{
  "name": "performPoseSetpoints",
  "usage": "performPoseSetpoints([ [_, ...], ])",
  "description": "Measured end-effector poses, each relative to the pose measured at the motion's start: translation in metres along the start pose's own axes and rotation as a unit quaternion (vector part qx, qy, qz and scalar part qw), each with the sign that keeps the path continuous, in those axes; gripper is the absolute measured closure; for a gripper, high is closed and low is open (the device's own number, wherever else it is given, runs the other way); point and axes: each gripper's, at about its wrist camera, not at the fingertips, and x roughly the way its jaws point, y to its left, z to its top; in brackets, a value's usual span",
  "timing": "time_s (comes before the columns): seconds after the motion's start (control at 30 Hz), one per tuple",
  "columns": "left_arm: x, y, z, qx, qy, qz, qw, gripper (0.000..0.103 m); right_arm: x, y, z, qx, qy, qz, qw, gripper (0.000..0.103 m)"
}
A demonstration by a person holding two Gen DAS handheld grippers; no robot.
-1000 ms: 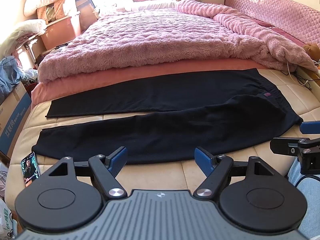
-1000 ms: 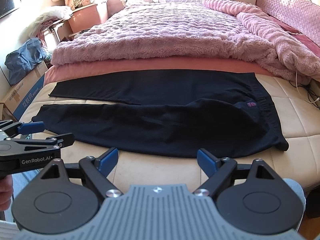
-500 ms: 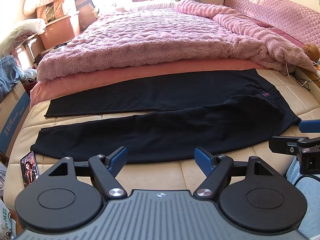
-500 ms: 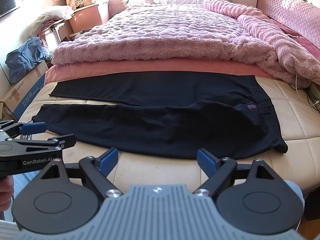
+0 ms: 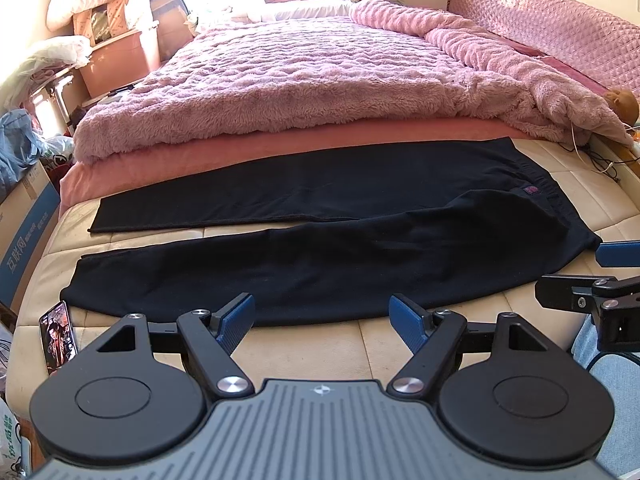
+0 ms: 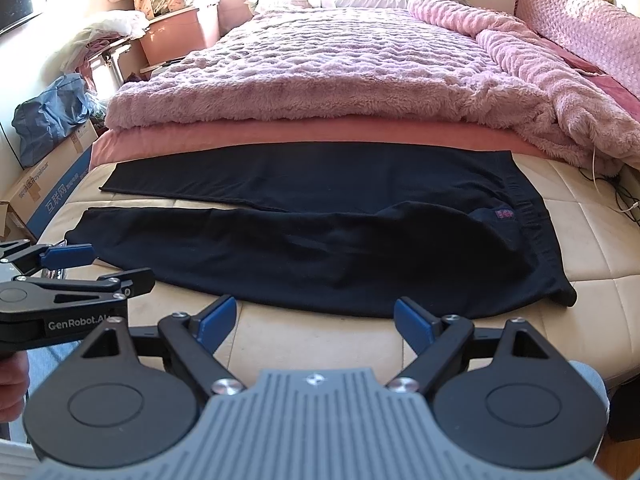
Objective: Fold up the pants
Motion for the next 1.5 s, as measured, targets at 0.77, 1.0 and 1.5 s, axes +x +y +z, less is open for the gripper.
performPoseSetpoints([
  [0.77,-0.0009,-0.0017,0.0001,-0.001,0.000,-0.004,1.0000,0.013,0.0017,0.0059,0.0003,-0.011,0.001,0.002,1.000,0.021],
  [1.0,-0.0008,-0.0013,-0.0002,-0.001,0.000,-0.003,1.0000,0.013,0.0021,0.0059,0.0005,-0.012,0.002,0.002,1.000,0.021],
  [1.5,0.0025,0.0002,-0.0006,-0.006,0.002,-0.014,0.9999,0.013,0.0079,0.0054,0.0015,-0.011,0.009,0.002,1.000,0.021],
])
